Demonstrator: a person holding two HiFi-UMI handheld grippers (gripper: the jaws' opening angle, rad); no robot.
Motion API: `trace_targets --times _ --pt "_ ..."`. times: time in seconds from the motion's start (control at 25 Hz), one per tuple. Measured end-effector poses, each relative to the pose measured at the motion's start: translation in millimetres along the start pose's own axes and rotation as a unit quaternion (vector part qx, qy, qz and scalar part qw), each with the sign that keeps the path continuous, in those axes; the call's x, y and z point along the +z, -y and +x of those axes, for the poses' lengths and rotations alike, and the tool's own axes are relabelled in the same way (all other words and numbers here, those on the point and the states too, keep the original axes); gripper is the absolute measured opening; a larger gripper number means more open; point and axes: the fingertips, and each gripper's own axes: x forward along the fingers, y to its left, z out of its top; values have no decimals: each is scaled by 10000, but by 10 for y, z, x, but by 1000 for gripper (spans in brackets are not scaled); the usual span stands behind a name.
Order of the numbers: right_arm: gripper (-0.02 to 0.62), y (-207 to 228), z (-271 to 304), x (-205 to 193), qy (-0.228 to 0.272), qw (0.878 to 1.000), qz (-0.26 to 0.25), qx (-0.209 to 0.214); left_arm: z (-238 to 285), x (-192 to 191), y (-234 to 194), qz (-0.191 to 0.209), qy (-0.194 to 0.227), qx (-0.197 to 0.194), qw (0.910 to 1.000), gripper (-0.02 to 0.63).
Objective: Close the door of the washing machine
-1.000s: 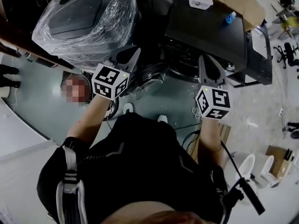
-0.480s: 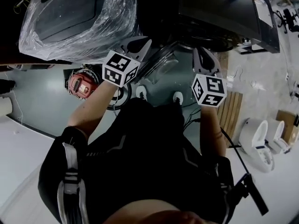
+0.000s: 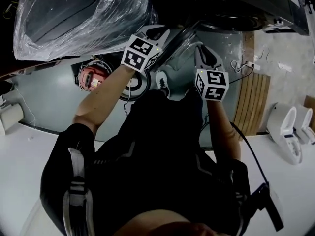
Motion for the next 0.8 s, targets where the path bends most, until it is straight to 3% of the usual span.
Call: trace_targets --times 0.16,0.4,0.48,0.68,0.8 --pt "85 -247 256 -622 -526 9982 267 146 278 -404 -2 41 -518 -269 9983 20" --pt "118 -605 592 -1368 -1050 9935 12 431 536 -626 2 13 -655 -478 9967 71" --pt "130 -718 683 -1577 -1216 9910 158 536 658 -770 61 35 -885 -688 9937 124" --pt "158 -1208 782 -2093 -1571 9811 216 1106 866 -1180 128 277 -1567 -796 9840 133" --pt "174 -1445 862 -2354 -1727 9763 498 1207 914 -1350 121 439 -1848 -710 9792 133"
